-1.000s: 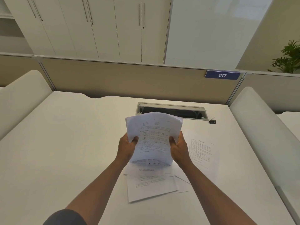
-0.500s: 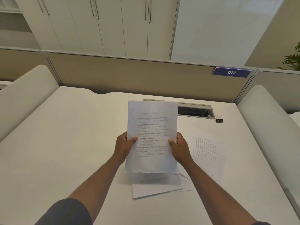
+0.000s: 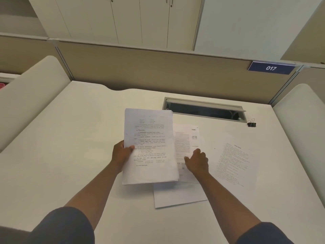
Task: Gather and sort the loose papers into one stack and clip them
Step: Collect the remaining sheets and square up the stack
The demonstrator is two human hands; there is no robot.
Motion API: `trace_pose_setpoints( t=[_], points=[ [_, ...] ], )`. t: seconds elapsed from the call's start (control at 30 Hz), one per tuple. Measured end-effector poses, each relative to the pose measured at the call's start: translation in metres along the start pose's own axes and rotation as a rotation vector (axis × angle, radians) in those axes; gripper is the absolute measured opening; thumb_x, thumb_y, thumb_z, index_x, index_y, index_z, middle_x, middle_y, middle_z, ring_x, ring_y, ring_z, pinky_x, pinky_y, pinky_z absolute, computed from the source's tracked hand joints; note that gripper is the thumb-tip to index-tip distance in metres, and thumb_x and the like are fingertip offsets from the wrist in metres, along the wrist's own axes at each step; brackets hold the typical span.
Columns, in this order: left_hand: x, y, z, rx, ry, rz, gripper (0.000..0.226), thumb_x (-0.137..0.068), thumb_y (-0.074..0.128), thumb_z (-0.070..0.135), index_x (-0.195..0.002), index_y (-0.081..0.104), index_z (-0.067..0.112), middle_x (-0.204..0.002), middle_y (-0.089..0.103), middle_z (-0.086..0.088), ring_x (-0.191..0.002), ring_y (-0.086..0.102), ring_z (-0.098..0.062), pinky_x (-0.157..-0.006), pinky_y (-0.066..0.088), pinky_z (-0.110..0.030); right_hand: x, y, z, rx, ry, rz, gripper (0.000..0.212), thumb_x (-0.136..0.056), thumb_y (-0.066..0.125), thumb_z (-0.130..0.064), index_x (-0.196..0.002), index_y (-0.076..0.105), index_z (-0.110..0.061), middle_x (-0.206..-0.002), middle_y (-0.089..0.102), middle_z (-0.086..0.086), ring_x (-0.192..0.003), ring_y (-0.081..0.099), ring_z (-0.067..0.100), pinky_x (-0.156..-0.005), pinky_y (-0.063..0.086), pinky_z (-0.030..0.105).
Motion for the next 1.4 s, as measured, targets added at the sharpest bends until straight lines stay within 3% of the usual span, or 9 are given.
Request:
trace_pose_setpoints(
  t=[0.1, 0.23, 0.33, 0.43, 0.63, 0.83, 1.0, 1.13, 1.4],
  points=[
    [-0.009, -0.014, -0.004, -0.019, 0.0, 0.007, 0.022, -0.089, 0.061, 0.005, -0.106, 0.064, 0.018, -0.103, 0.07, -0.005, -0.09, 0.069, -0.028, -0.082, 0.056, -0.042, 0.003, 0.014, -0.002, 0.039, 0.112, -0.037, 0.071, -0.078, 0.072, -0.044, -0.128, 0.038, -0.007, -0.129, 0.045, 0.014, -0.123, 0.045, 0.035, -0.095, 0.045, 0.047],
    [-0.018, -0.028, -0.011, -0.032, -0.013, 0.015, 0.021, -0.09, 0.061, 0.005, -0.107, 0.064, 0.018, -0.104, 0.07, -0.005, -0.091, 0.068, -0.029, -0.083, 0.056, -0.043, 0.001, 0.025, -0.004, -0.045, 0.176, -0.029, 0.081, -0.069, 0.084, -0.033, -0.125, 0.033, -0.003, -0.125, 0.052, 0.016, -0.117, 0.055, 0.035, -0.091, 0.05, 0.042],
    [-0.024, -0.035, -0.015, -0.041, -0.023, 0.02, 0.021, -0.09, 0.061, 0.005, -0.106, 0.063, 0.018, -0.103, 0.069, -0.005, -0.09, 0.068, -0.029, -0.083, 0.056, -0.043, -0.002, 0.023, -0.002, -0.106, 0.17, -0.037, 0.057, -0.075, 0.078, -0.021, -0.117, 0.044, -0.002, -0.116, 0.063, 0.016, -0.108, 0.063, 0.033, -0.086, 0.052, 0.037],
    [-0.03, -0.041, -0.019, -0.045, -0.037, 0.016, 0.02, -0.09, 0.061, 0.005, -0.105, 0.063, 0.018, -0.103, 0.069, -0.006, -0.091, 0.067, -0.032, -0.086, 0.056, -0.047, -0.002, 0.009, 0.004, 0.035, 0.172, 0.052, 0.028, -0.084, 0.063, -0.021, -0.108, 0.058, -0.008, -0.114, 0.062, 0.013, -0.108, 0.058, 0.031, -0.088, 0.051, 0.039],
    [-0.038, -0.043, -0.021, -0.032, -0.043, 0.001, 0.019, -0.09, 0.061, 0.005, -0.104, 0.064, 0.018, -0.102, 0.07, -0.007, -0.089, 0.068, -0.032, -0.084, 0.056, -0.047, -0.003, 0.008, 0.013, 0.025, 0.295, 0.026, 0.032, -0.083, 0.067, -0.026, -0.109, 0.057, -0.011, -0.12, 0.046, 0.014, -0.112, 0.048, 0.033, -0.09, 0.046, 0.043],
    [-0.039, -0.039, -0.018, -0.027, -0.044, -0.018, 0.019, -0.089, 0.062, 0.007, -0.104, 0.064, 0.018, -0.099, 0.07, -0.004, -0.088, 0.069, -0.031, -0.085, 0.057, -0.047, 0.002, -0.012, 0.013, 0.011, 0.147, 0.218, 0.029, -0.089, 0.057, -0.022, -0.117, 0.06, -0.018, -0.112, 0.068, 0.004, -0.104, 0.062, 0.027, -0.091, 0.045, 0.039],
    [-0.037, -0.04, -0.016, -0.007, -0.041, -0.011, 0.017, -0.09, 0.061, 0.006, -0.104, 0.063, 0.016, -0.101, 0.069, -0.006, -0.088, 0.067, -0.032, -0.086, 0.055, -0.047, 0.011, -0.039, 0.015, -0.208, 0.044, 0.35, 0.02, -0.093, 0.055, -0.013, -0.112, 0.056, -0.012, -0.108, 0.071, 0.012, -0.089, 0.069, 0.033, -0.08, 0.055, 0.04],
    [-0.035, -0.043, -0.018, 0.044, -0.065, -0.006, 0.02, -0.09, 0.06, 0.005, -0.106, 0.064, 0.016, -0.103, 0.069, -0.006, -0.09, 0.067, -0.034, -0.087, 0.055, -0.049, 0.008, -0.043, 0.019, -0.435, 0.041, 0.241, 0.046, -0.09, 0.063, -0.011, -0.131, 0.043, -0.012, -0.125, 0.063, 0.015, -0.109, 0.063, 0.036, -0.093, 0.05, 0.042],
    [-0.02, -0.018, -0.01, 0.121, -0.069, -0.108, 0.02, -0.093, 0.057, 0.008, -0.11, 0.064, 0.015, -0.103, 0.072, -0.004, -0.091, 0.069, -0.03, -0.078, 0.056, -0.041, 0.001, -0.016, 0.024, -0.743, 0.051, -0.077, 0.032, -0.092, 0.054, -0.005, -0.123, 0.057, -0.012, -0.122, 0.065, 0.008, -0.106, 0.063, 0.03, -0.092, 0.053, 0.043]
  ],
)
Point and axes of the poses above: each hand's wrist, its own x-axis away from the middle knuckle, its own y-axis out of the palm, z = x × y, the point moved 8 cm from there along -x, towards the middle knuckle
